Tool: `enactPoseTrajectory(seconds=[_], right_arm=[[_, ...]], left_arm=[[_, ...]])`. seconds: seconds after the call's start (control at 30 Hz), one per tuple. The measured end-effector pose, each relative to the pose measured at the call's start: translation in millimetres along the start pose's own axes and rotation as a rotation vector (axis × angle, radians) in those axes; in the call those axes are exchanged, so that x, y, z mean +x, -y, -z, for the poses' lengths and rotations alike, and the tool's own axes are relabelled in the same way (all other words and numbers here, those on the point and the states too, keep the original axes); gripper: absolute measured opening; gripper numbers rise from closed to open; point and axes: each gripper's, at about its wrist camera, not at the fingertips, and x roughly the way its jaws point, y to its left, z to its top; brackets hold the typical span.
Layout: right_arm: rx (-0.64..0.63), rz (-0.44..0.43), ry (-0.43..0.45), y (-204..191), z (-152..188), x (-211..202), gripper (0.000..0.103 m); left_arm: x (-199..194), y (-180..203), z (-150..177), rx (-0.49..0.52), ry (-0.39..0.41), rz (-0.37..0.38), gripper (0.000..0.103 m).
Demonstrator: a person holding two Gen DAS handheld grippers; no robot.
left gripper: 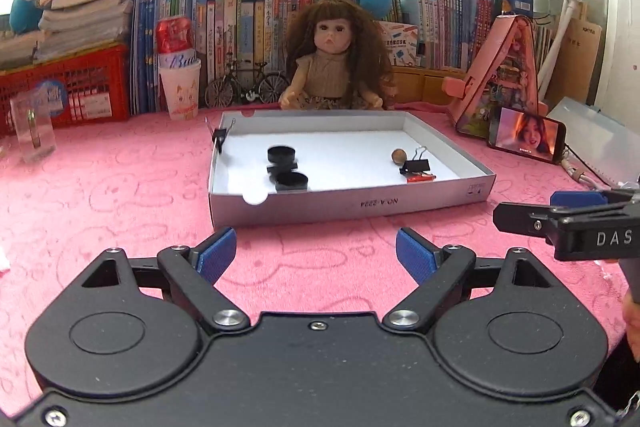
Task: Organize rigid objects
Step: 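Withdraw both open tools from the tray toward the remaining objects, then move the left tool to a black lid while the right tool approaches the red crayon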
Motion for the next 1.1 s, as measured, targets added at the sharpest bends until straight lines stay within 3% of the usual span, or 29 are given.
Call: enactPoseTrajectory(seconds=[0.37,0.57,0.8,1.1], right_arm=[[-0.023,0.022,-0.047,-3,26,-14,0.103],[-0.058,0.012,-0.074,-10,39,-26,0.103],[-0.081,0.006,-0.09,-14,52,-44,0.103],[-0.101,-0.004,-0.121,-26,62,-37,0.103]], left_arm=[[-11,-13,23,-0.015,-0.016,-0.063,0.086],[-18,-22,30,-0.051,-0.01,-0.047,0.086],[-29,-18,40,0.014,0.004,-0.065,0.085],[-33,-17,50,0.029,0.005,-0.06,0.071]])
